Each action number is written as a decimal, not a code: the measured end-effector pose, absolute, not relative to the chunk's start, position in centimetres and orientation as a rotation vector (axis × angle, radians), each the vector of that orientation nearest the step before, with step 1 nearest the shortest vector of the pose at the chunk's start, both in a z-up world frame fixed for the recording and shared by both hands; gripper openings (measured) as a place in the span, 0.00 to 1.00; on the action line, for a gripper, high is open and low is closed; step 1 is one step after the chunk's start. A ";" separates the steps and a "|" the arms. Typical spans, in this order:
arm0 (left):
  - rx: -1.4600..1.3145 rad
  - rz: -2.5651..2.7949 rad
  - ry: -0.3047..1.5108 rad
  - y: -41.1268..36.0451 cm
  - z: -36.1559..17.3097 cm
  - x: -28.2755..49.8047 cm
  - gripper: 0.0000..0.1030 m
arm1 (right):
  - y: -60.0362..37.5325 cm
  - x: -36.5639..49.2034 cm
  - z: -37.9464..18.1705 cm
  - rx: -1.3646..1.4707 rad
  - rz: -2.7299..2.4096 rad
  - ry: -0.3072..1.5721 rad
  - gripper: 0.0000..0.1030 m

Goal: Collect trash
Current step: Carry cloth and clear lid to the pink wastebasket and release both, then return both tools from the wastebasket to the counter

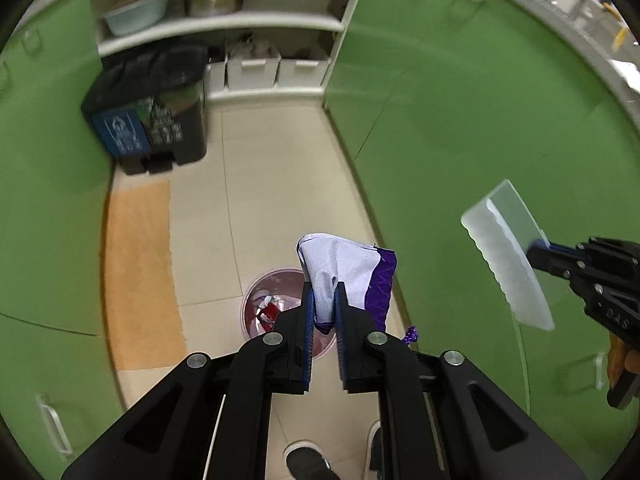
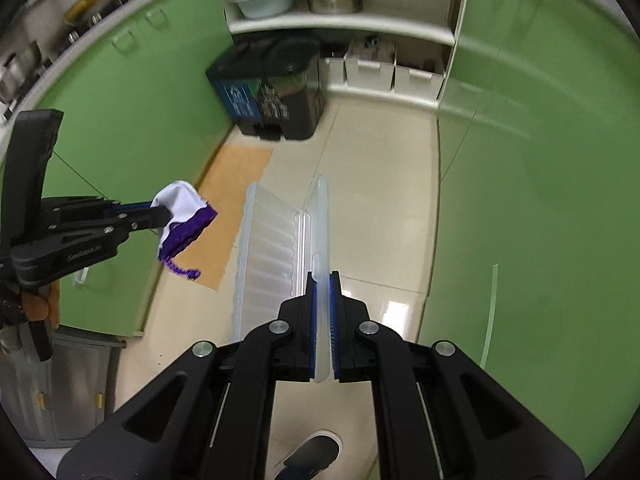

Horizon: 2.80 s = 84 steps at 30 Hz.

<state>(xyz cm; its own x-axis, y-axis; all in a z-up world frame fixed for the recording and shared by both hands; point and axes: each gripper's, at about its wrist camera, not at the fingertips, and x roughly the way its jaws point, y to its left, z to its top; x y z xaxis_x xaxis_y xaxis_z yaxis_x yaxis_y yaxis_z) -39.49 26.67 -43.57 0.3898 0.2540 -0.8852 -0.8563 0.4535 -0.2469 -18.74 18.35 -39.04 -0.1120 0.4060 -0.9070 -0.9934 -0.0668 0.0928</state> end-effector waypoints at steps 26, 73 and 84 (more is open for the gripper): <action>-0.871 1.024 0.820 27.8 -48.1 -48.3 0.94 | 24.9 -26.3 -51.2 -0.980 1.626 0.957 0.97; -0.406 0.385 0.880 7.2 -2.7 -15.5 0.94 | -13.7 3.8 -1.3 -0.379 0.974 0.927 0.97; -0.305 0.247 0.912 4.3 -2.2 -4.0 0.94 | -18.2 10.8 -2.0 -0.334 0.873 0.953 0.97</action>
<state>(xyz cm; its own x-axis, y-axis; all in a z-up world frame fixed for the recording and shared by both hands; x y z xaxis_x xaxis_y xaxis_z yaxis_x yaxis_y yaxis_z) -3.98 4.28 -2.22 0.5887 0.0806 -0.8043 -0.3367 0.9290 -0.1534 10.78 -18.23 -2.03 0.2822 0.4991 -0.8193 -0.7724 0.6247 0.1144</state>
